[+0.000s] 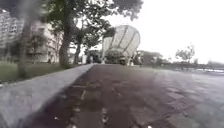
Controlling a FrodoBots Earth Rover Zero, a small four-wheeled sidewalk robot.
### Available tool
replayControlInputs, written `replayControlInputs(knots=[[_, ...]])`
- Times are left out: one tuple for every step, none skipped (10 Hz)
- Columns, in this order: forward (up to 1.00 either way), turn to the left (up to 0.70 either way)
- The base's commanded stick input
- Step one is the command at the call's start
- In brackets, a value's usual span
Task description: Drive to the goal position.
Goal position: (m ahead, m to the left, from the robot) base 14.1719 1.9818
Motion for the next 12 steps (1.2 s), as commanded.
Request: replayControlInputs(knots=[[0.85,0.0],[0.85,0.0],[0.85,0.0],[0.85,0.0],[0.85,0.0],[0.85,0.0],[0.85,0.0],[0.85,0.0],[0.85,0.0],[0.85,0.0],[0.85,0.0],[0.85,0.0]])
